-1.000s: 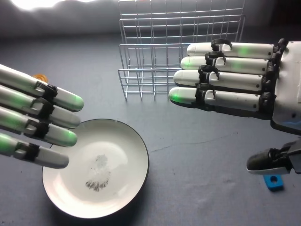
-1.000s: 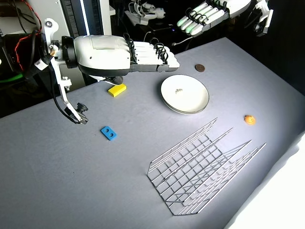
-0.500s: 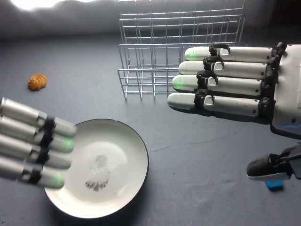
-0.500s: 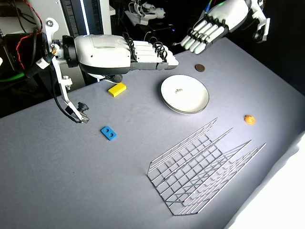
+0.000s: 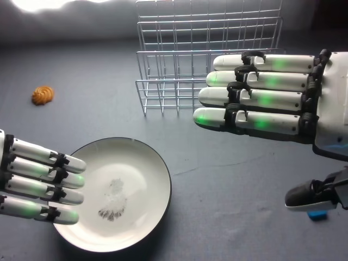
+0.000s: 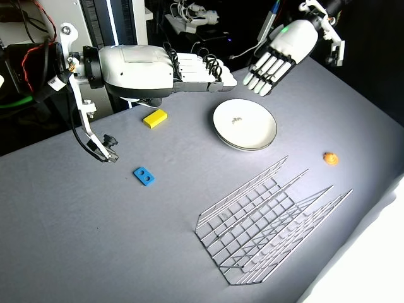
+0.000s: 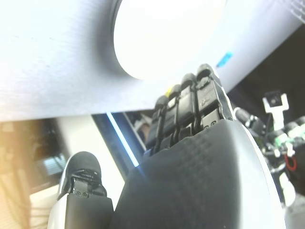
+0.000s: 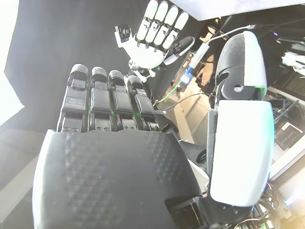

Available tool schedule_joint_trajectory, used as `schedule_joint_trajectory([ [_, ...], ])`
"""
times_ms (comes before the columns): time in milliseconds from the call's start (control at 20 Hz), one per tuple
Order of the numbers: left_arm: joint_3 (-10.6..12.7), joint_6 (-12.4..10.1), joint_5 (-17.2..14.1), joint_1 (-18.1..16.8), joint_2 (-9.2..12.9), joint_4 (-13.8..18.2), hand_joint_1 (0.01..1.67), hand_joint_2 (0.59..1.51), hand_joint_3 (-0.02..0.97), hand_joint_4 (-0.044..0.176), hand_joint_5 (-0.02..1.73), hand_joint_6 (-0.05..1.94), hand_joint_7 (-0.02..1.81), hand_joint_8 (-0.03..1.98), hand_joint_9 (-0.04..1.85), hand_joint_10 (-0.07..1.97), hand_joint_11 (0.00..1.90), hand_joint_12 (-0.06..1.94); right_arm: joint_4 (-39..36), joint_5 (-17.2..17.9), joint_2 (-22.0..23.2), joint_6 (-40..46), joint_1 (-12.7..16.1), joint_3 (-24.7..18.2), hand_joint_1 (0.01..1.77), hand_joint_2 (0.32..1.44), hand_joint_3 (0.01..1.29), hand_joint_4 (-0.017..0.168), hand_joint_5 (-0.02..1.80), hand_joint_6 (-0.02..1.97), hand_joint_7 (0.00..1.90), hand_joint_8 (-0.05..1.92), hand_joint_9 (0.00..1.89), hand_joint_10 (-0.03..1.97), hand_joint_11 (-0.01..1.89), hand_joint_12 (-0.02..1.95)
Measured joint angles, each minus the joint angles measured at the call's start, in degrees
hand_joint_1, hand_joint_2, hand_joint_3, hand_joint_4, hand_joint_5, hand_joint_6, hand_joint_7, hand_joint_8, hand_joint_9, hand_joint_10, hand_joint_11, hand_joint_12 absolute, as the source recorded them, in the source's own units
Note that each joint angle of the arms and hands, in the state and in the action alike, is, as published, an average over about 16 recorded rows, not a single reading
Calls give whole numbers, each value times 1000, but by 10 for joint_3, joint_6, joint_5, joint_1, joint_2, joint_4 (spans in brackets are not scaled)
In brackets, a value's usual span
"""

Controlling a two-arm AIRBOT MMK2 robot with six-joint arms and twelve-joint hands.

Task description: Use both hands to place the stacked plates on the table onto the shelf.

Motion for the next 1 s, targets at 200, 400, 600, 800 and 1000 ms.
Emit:
schedule_joint_trajectory([
  [200,-30,3,66,33,4,-24,22,1183,19,4,20,-1,17,-13,17,7,15,-10,-1,0,0,0,0,0,844,918,15,4,12,16,12,11,22,3,18,-9],
  [400,-59,4,132,58,8,-48,22,1183,19,4,20,-1,18,-14,17,7,15,-10,-5,0,0,0,0,0,845,918,15,4,12,16,12,10,22,3,17,-9],
  [600,-84,4,193,80,10,-73,22,1182,19,4,20,-1,18,-14,19,7,15,-9,-8,0,0,0,0,0,849,917,14,4,12,15,12,10,22,3,18,-9],
  [800,-103,4,248,96,10,-103,22,1182,19,4,19,-1,17,-14,21,7,15,-9,-10,0,0,0,0,0,860,917,14,4,13,15,12,10,22,3,17,-9],
  [1000,-112,6,284,105,6,-131,21,1183,19,4,19,-1,16,-14,21,8,15,-9,-12,1,0,0,0,0,862,916,14,4,13,15,12,10,22,4,18,-8],
])
